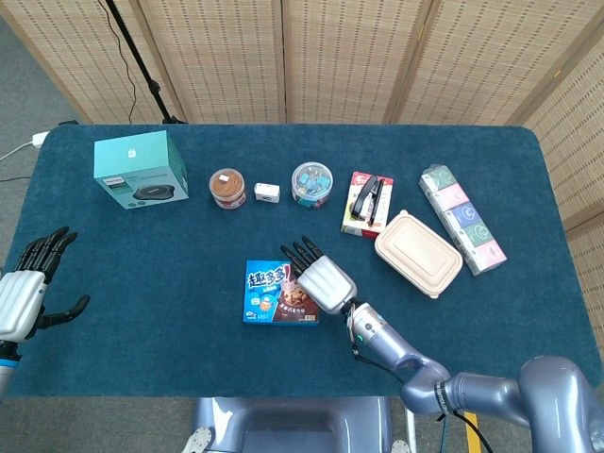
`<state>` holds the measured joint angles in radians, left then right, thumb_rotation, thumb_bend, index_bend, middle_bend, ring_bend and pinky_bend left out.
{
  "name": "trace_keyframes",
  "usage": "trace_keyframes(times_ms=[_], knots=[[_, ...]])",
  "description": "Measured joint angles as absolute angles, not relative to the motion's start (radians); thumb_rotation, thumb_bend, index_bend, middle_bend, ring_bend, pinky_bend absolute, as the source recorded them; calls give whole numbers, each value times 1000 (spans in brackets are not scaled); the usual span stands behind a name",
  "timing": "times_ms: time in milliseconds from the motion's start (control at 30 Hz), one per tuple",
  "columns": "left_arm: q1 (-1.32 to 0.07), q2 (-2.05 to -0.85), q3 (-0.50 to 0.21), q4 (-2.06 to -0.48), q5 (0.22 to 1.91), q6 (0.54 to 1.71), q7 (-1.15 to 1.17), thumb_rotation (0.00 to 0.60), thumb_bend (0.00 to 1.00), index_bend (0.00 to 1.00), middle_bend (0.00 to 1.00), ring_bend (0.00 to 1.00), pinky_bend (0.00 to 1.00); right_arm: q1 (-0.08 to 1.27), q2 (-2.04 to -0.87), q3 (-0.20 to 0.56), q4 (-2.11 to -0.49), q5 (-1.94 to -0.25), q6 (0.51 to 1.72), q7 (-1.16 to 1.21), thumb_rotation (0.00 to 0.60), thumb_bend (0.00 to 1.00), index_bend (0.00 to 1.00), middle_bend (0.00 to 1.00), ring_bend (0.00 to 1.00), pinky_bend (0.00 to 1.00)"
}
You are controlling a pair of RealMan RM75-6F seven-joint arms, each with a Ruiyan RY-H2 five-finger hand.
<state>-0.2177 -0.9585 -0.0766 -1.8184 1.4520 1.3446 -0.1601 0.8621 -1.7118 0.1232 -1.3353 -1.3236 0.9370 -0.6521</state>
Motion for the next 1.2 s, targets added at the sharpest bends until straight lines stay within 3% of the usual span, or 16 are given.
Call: trace_keyframes(times_ms=[500,1200], knots=[[-216,-959,-76,-1820,1453,1348,-158,600,283,0,0,0,0,857,-1703,91,-1414,-1361,950,-693,600,1000,434,0,0,0],[-214,-957,-76,-1817,1456,1351,-171,600,283,0,0,0,0,861,-1697,146,-1375,-1298,966,-711,600,1000,424,0,0,0]])
